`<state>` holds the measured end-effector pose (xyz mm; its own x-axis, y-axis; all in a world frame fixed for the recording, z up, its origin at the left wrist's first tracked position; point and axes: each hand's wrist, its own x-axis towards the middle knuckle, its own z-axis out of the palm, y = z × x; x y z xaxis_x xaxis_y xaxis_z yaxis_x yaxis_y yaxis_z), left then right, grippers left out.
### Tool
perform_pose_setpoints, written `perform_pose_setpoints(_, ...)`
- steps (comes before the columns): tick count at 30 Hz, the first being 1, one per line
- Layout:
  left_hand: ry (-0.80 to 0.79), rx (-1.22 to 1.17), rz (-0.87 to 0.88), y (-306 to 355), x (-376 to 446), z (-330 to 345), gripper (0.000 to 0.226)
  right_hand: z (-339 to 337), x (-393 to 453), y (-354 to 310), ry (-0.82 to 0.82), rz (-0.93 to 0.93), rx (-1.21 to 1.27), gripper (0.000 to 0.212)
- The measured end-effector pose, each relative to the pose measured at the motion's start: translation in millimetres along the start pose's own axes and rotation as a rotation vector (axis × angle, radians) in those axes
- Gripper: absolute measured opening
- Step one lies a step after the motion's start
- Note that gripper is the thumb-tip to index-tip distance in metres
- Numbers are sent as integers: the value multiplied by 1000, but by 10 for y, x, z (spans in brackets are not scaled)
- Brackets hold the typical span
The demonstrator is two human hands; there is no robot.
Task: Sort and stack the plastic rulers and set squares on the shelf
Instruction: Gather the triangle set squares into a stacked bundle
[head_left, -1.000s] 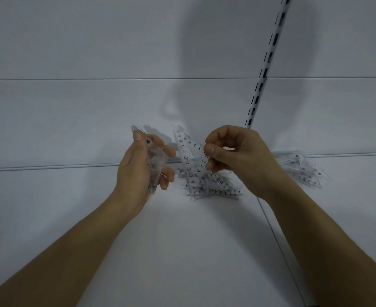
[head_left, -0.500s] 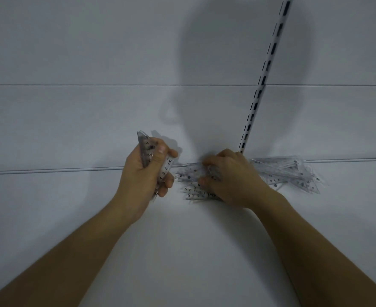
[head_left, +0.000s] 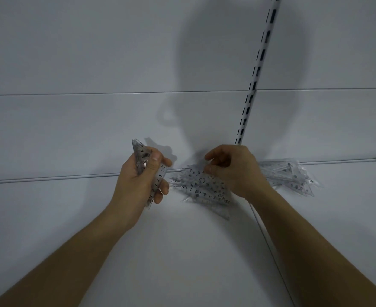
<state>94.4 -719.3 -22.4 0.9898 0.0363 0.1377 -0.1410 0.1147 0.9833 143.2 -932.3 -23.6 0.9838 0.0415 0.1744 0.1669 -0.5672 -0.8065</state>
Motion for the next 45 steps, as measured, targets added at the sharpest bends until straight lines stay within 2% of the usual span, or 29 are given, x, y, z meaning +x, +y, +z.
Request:
perform_pose_setpoints(3, -5, 6, -15, -3, 1, -2, 41, -24, 7, 14, 24, -11, -4, 16)
perform_pose_setpoints(5, -18, 15, -29, -2, -4, 1, 41, -31, 1, -13, 36, -16, 83, 15)
perform_pose_setpoints(9, -51, 58, -60, 18, -38, 35, 46, -75, -75, -195, -14, 20, 628, 13)
perform_pose_setpoints(12, -134, 75, -99, 44, -104, 75, 54, 34, -192, -341, -16, 11, 789, 19)
perform_pose_setpoints(17, -270, 43, -111, 30, -144, 133, 22, 340, -280, -379, 14, -108, 560, 15)
perform_pose_setpoints(19, -250, 31, -113, 24, -121, 99, 21, 333, -227, -333, 79, -153, 403, 10)
perform_pose_setpoints(21, -217, 18, -89, 38, -95, 54, 29, 204, -160, -265, 95, -204, 143, 9)
perform_pose_setpoints(22, -209, 15, -71, 43, -85, 30, 31, 113, -122, -213, 31, -217, -36, 11)
perform_pose_setpoints(24, -186, -4, -57, 44, -68, -1, 25, -41, -68, -99, -202, -208, -398, 30)
perform_pose_setpoints(26, -140, -25, -67, 33, -49, -16, 16, -115, -64, -39, -343, -170, -560, 41)
perform_pose_setpoints(28, -103, -43, -76, 32, -36, -7, 14, -123, -69, -43, -350, -166, -508, 38)
perform_pose_setpoints(31, -77, -62, -72, 52, -35, 22, 35, -119, -62, -48, -317, -131, -409, 29)
perform_pose_setpoints(35, -64, -74, -88, 34, -34, 41, 61, -158, -29, -34, -176, -98, -175, 4)
perform_pose_setpoints(41, 7, 34, -22, 22, -52, 41, 64, -219, -104, -218, -218, 8, 554, 10)
perform_pose_setpoints(43, -28, 36, -19, 42, -76, 62, 67, -137, -163, -299, -256, 21, 662, 18)
perform_pose_setpoints(45, -77, 47, -38, 57, -97, 86, 64, 10, -223, -350, -248, -1, 606, 22)
